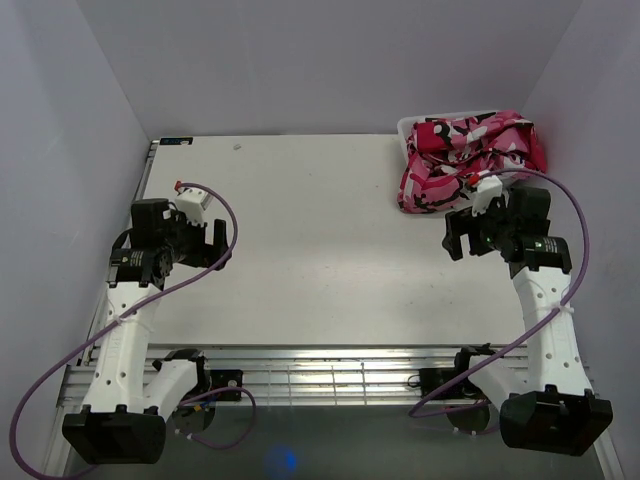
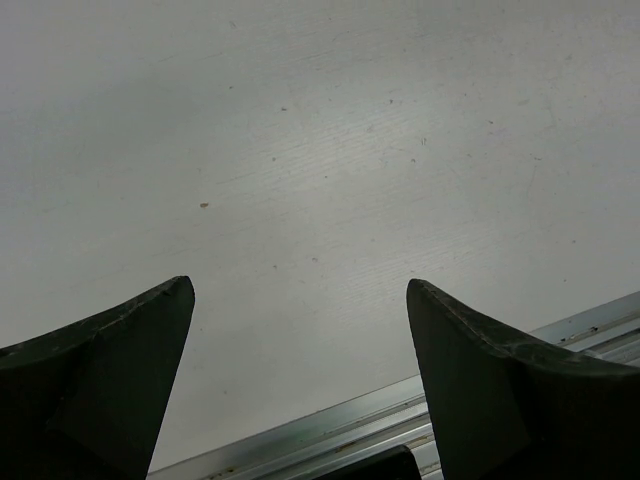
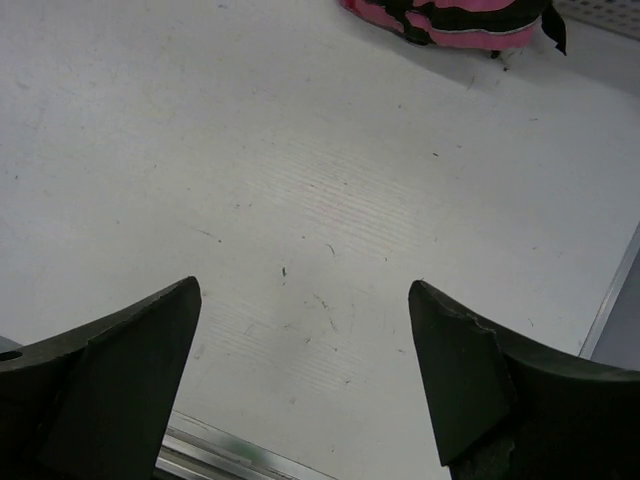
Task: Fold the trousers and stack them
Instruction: Grab the trousers from the pile
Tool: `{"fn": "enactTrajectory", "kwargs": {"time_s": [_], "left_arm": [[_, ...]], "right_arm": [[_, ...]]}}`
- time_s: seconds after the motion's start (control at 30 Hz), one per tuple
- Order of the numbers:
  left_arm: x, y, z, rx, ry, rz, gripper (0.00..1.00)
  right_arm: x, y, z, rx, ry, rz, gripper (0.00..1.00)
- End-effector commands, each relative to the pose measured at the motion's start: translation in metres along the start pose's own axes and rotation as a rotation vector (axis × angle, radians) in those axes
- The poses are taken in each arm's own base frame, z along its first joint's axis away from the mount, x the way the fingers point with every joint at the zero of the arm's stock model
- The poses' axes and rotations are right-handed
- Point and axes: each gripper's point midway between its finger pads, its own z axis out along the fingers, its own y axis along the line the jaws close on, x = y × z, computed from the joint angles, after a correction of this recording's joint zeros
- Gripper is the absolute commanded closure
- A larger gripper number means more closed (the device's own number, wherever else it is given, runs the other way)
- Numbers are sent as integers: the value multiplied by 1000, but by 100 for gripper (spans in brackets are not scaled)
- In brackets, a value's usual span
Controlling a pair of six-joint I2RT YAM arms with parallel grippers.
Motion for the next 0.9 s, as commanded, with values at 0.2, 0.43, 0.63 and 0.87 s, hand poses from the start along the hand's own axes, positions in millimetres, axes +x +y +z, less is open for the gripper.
{"fn": "enactTrajectory", "kwargs": {"time_s": [0.2,0.43,0.63,0.87], "left_arm": [[-50,-16,-12,88,-123,-5,2],[-68,-18,-9,113,-160,-16,2],[-69,-17,-2,117,-165,-34,2],[-66,-11,9,94,-174,-46,2]], "right_arm": [[-131,-83,11,217,-184,165,10],[-196,-164,58,337,-226,282,10],[-181,-229,104,514,-178,418,10],[-133,-272,160,610,-99,599,10]]}}
